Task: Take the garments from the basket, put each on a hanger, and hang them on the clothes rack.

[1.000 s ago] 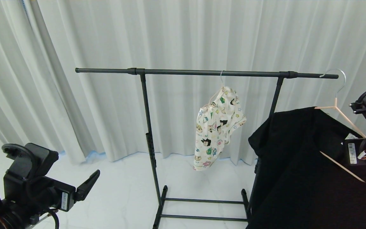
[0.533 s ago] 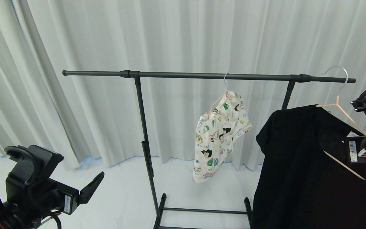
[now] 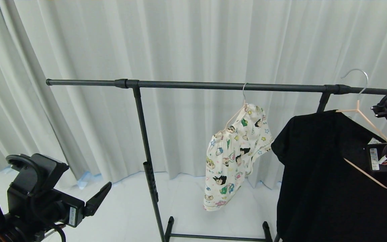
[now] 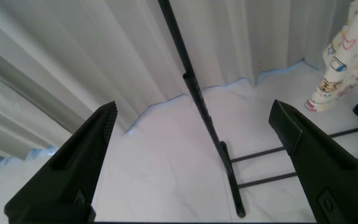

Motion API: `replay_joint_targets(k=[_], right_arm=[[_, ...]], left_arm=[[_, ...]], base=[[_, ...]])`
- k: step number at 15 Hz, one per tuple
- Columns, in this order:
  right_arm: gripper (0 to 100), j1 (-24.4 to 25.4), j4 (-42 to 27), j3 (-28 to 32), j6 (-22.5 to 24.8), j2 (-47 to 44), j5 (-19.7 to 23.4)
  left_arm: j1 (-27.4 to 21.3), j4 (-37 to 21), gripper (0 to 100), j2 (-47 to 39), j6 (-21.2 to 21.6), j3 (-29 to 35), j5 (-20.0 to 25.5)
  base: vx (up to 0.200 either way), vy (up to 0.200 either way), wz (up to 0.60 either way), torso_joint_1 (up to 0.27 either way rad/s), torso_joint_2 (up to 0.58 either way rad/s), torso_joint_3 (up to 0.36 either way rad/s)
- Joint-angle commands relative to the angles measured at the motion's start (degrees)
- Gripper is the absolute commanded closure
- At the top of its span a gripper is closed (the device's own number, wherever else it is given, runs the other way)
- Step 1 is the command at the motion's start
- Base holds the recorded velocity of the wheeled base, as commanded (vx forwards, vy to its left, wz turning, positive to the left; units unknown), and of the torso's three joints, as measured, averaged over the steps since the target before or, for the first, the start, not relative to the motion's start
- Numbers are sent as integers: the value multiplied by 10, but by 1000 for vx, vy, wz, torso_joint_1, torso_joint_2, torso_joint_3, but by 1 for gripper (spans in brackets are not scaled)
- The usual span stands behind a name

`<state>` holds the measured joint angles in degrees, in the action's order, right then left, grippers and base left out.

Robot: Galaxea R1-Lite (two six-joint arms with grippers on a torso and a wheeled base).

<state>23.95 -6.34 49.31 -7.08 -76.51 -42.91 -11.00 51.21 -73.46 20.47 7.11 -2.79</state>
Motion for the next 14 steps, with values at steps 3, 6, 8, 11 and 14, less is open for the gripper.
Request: replay_joint_targets(k=[3,6,8,11,14], right_arm=[[100,0,1,0,1,-2,0],[100,0,1,0,0,-3,0],[100,0,1,0,1,-6,1],[100,0,1,1,1,-7,1],[100,0,1,0,0,-8,1]], left_arm=[[-1,0,0,-3,-1,0,0],[-1,0,0,-4,-3,0,1],[-1,0,0,-4,-3,0,1],[-1,0,0,-4,-5,1,2],[-1,0,0,-5,-5,0,2]], base=[[67,0,0,2,1,1],[0,0,0,0,0,0],[0,0,0,0,0,0],[200,0,0,-2,2,1],[200,0,0,7,1,4]])
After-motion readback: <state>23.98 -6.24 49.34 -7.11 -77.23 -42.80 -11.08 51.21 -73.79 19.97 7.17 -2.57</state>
